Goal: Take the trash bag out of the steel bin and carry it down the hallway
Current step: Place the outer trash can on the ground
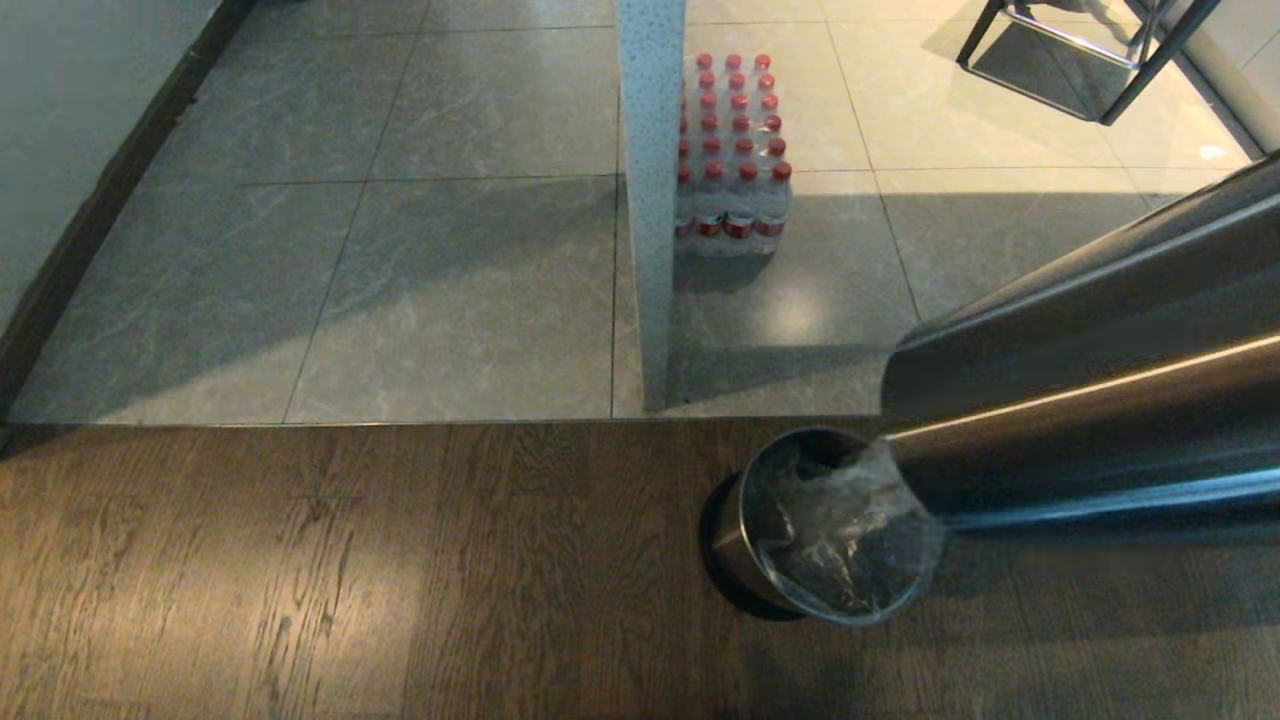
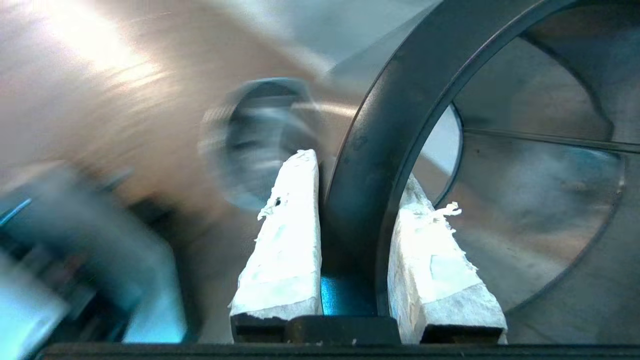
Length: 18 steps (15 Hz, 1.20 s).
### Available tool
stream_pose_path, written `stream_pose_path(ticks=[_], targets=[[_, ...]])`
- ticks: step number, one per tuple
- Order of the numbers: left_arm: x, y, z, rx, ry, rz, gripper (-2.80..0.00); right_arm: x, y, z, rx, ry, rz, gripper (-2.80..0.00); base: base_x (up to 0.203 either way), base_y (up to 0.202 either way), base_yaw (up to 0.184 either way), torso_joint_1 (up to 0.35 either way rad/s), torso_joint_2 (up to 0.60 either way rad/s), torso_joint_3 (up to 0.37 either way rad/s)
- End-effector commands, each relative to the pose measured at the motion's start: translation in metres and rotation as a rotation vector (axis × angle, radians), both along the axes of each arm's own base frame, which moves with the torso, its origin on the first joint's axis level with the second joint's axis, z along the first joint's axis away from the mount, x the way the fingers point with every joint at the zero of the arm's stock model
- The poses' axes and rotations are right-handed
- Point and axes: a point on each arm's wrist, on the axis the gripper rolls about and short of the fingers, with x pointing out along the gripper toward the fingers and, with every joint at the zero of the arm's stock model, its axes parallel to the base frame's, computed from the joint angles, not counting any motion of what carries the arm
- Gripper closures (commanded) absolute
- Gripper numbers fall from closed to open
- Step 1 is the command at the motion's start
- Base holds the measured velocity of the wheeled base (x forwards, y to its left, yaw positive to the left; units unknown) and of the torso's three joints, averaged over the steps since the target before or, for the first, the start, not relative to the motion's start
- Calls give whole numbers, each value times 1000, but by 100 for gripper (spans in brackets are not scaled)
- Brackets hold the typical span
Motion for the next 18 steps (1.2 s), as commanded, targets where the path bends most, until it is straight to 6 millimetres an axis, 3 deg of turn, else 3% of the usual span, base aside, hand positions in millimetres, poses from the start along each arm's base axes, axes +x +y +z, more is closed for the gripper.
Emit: stream_pose_path(ticks=[1, 5, 12, 18], targets=[[0, 0, 0, 0, 0, 0, 0, 15, 1, -5, 15, 33, -109, 0, 0, 0, 0, 0, 0, 0], [0, 0, 0, 0, 0, 0, 0, 56, -5, -26, 20, 162, -302, 0, 0, 0, 0, 0, 0, 0], [0, 0, 0, 0, 0, 0, 0, 198, -45, -95, 122, 313, -568, 0, 0, 0, 0, 0, 0, 0], [0, 0, 0, 0, 0, -1, 0, 313, -80, -192, 166, 387, -577, 0, 0, 0, 0, 0, 0, 0]])
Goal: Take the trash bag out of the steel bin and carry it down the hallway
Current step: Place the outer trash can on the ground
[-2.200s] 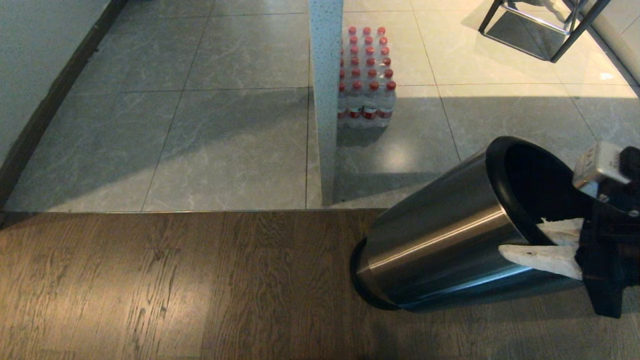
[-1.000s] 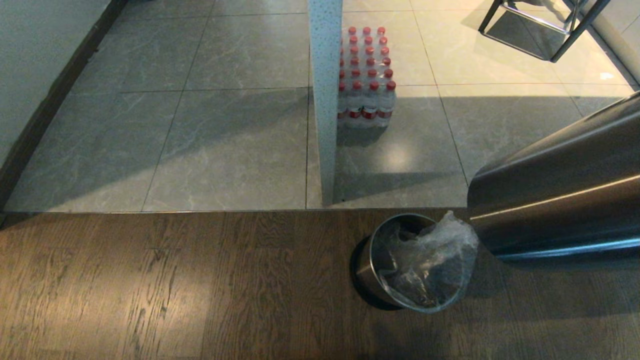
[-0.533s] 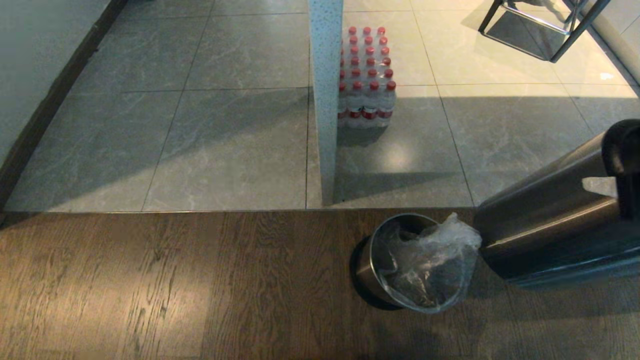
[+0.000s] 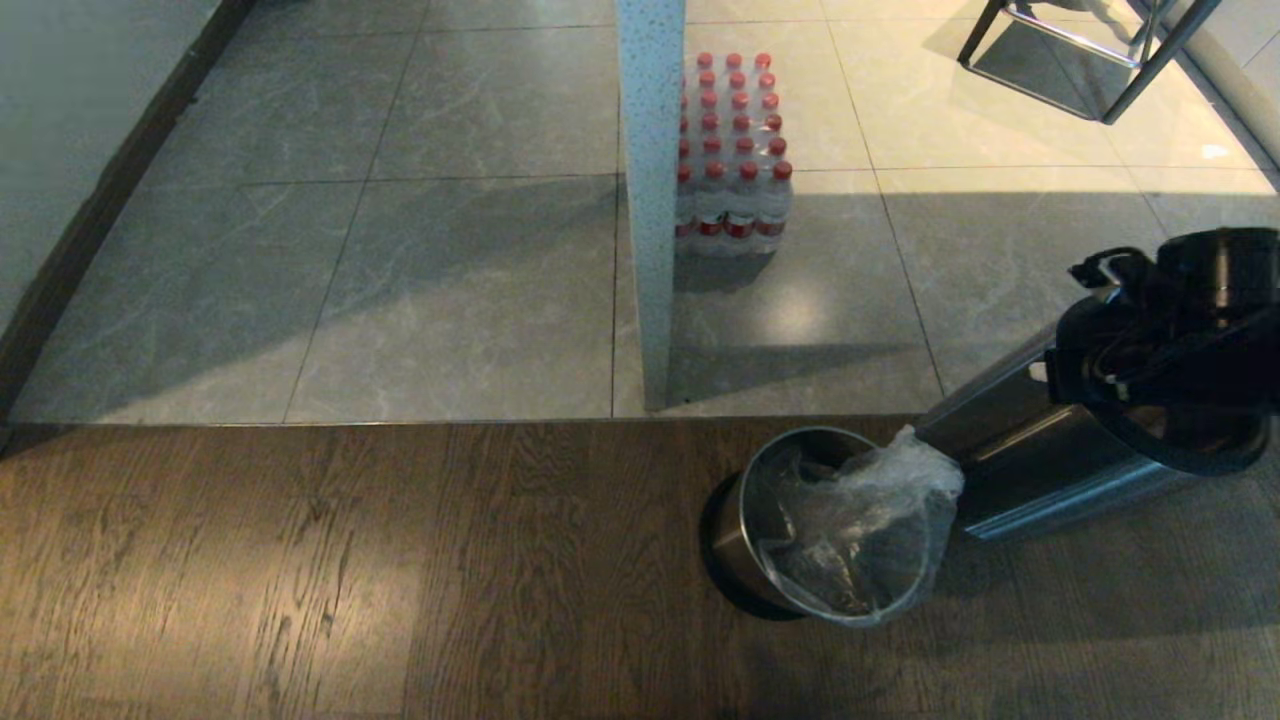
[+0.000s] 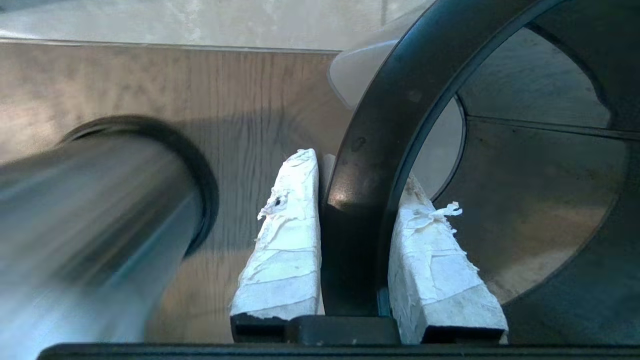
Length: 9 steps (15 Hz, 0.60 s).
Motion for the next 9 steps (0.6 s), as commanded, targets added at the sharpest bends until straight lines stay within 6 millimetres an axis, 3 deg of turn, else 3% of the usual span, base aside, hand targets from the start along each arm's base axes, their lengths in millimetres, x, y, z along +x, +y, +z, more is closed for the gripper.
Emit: stream_pose_path(ticks=[1, 3, 5, 9], targets=[[0, 0, 0, -1, 0, 0, 0, 49, -13, -68, 30, 113, -8, 0, 0, 0, 0, 0, 0, 0], [0, 0, 0, -1, 0, 0, 0, 82, -20, -85, 55, 49, 15, 0, 0, 0, 0, 0, 0, 0], [0, 0, 0, -1, 0, -1, 0, 98, -24, -88, 67, -12, 61, 0, 0, 0, 0, 0, 0, 0], [0, 0, 0, -1, 0, 0, 0, 85, -21, -64, 62, -44, 70, 0, 0, 0, 0, 0, 0, 0]])
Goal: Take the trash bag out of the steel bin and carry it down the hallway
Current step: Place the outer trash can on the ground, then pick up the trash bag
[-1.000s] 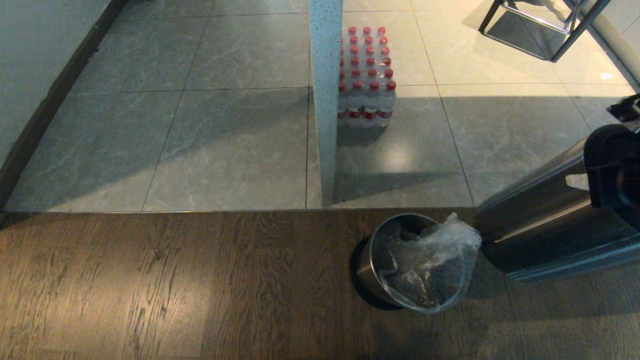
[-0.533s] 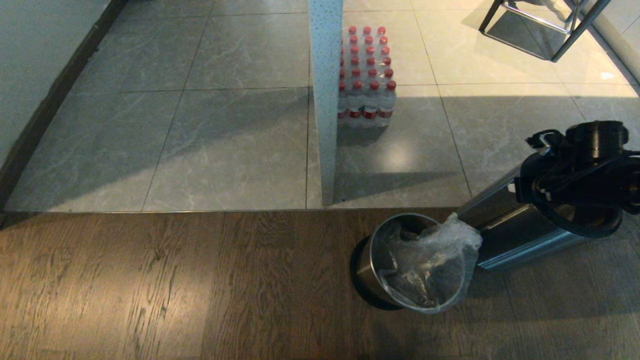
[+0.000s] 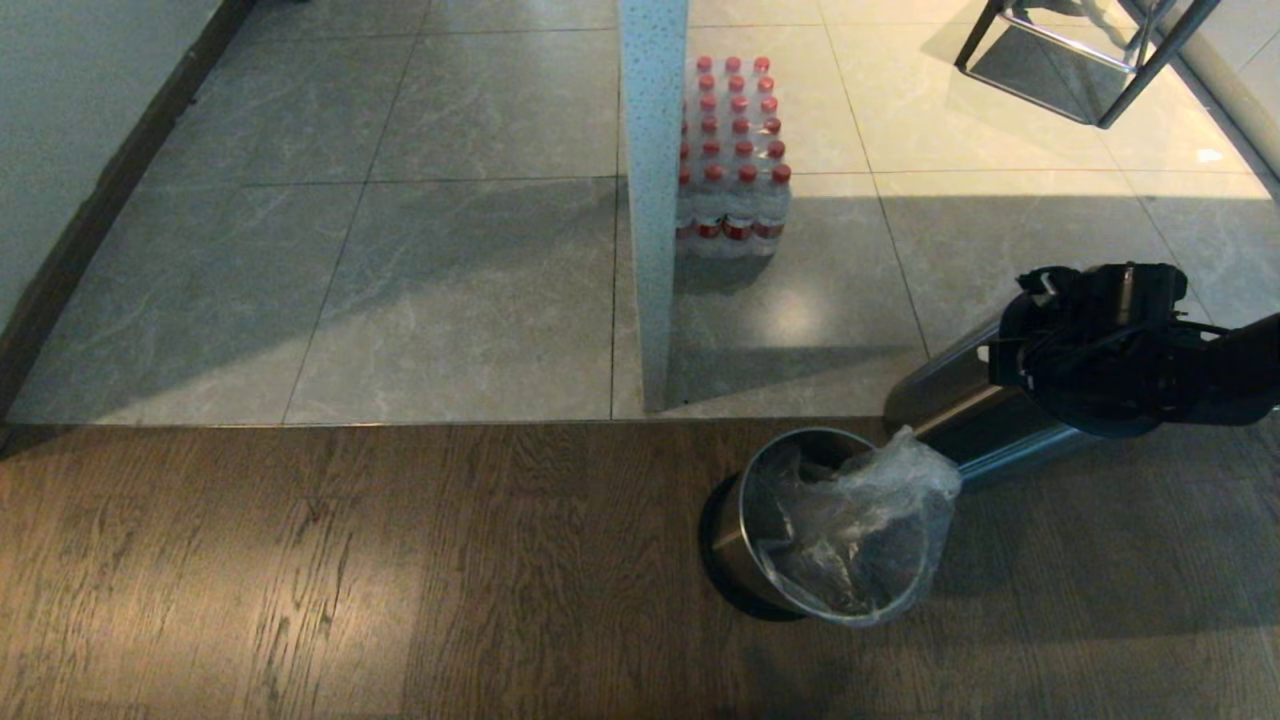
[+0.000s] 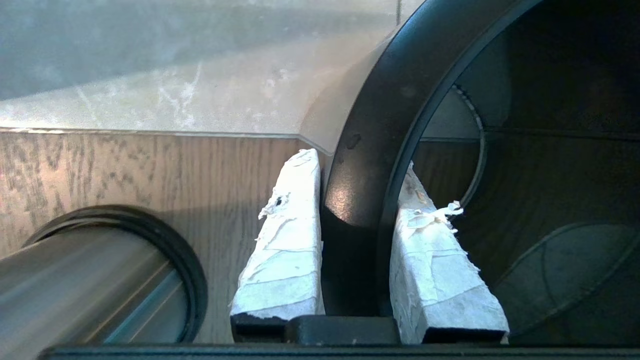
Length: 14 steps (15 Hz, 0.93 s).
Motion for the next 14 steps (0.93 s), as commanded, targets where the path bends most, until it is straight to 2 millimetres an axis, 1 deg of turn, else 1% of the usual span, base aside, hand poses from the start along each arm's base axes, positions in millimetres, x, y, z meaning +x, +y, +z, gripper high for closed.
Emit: stream_pose_path(ticks=[1, 2, 3, 5, 7, 10, 12, 13, 14], targets=[[0, 0, 0, 0, 0, 0, 0, -10, 2, 8, 2, -1, 11, 0, 0, 0, 0, 0, 0, 0], [0, 0, 0, 0, 0, 0, 0, -16, 3, 16, 10, -12, 32, 0, 0, 0, 0, 0, 0, 0], [0, 0, 0, 0, 0, 2, 0, -22, 4, 18, 19, -11, 58, -280, 0, 0, 0, 0, 0, 0], [0, 0, 0, 0, 0, 0, 0, -29, 5, 19, 11, -12, 67, -280, 0, 0, 0, 0, 0, 0], [0, 0, 0, 0, 0, -1, 0, -29, 4, 25, 6, -35, 70, -280, 0, 0, 0, 0, 0, 0], [0, 0, 0, 0, 0, 0, 0, -38, 3, 47, -11, -97, 66, -280, 0, 0, 0, 0, 0, 0], [0, 0, 0, 0, 0, 0, 0, -52, 5, 67, -19, -142, 66, -280, 0, 0, 0, 0, 0, 0], [0, 0, 0, 0, 0, 0, 0, -62, 8, 76, -17, -157, 75, 0, 0, 0, 0, 0, 0, 0], [0, 0, 0, 0, 0, 0, 0, -74, 11, 84, -6, -168, 100, 0, 0, 0, 0, 0, 0, 0]])
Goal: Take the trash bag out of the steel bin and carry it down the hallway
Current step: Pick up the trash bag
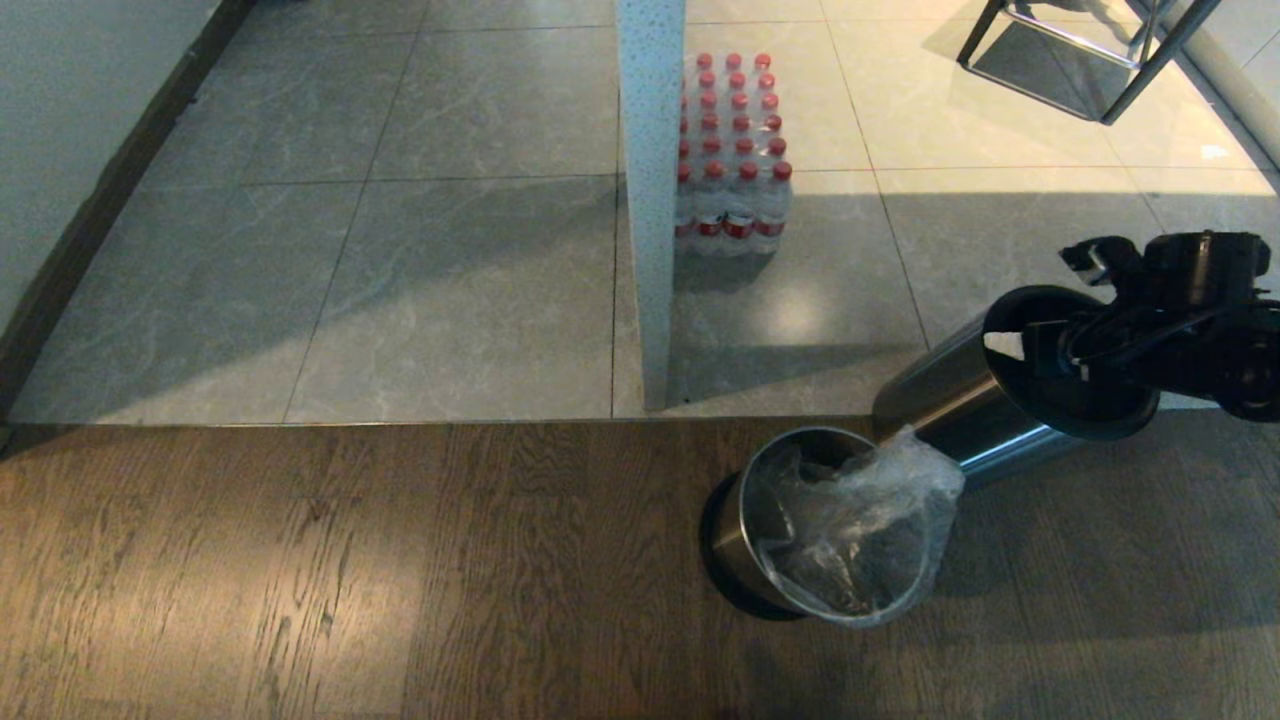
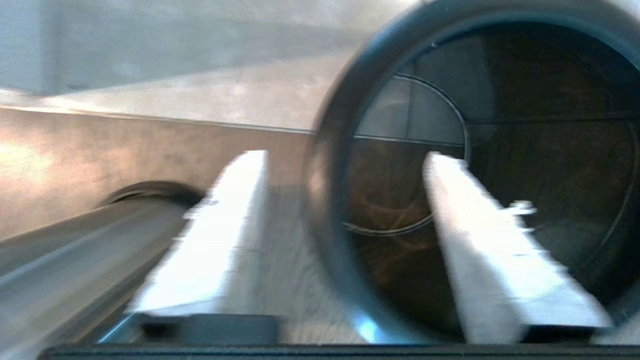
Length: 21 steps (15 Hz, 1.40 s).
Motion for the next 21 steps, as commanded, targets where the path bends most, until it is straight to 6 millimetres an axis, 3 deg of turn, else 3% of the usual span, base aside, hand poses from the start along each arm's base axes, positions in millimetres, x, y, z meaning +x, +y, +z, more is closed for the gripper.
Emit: stream_pose_path(ticks=[1, 5, 8, 12, 13, 16, 21], targets=[[0, 0, 0, -1, 0, 0, 0, -32, 10, 30, 5, -49, 59, 0, 0, 0, 0, 0, 0, 0], [0, 0, 0, -1, 0, 0, 0, -99, 43, 32, 47, 135, 210, 0, 0, 0, 0, 0, 0, 0], [0, 0, 0, -1, 0, 0, 0, -144, 59, 22, 92, 388, 259, 0, 0, 0, 0, 0, 0, 0], [0, 0, 0, -1, 0, 2, 0, -159, 79, 14, 92, 504, 342, 0, 0, 0, 0, 0, 0, 0], [0, 0, 0, -1, 0, 0, 0, -161, 85, 12, 89, 524, 369, -280, 0, 0, 0, 0, 0, 0], [0, 0, 0, -1, 0, 0, 0, -162, 108, 12, 45, 535, 486, -280, 0, 0, 0, 0, 0, 0], [0, 0, 0, -1, 0, 0, 0, -137, 131, 4, -165, 424, 687, -280, 0, 0, 0, 0, 0, 0]])
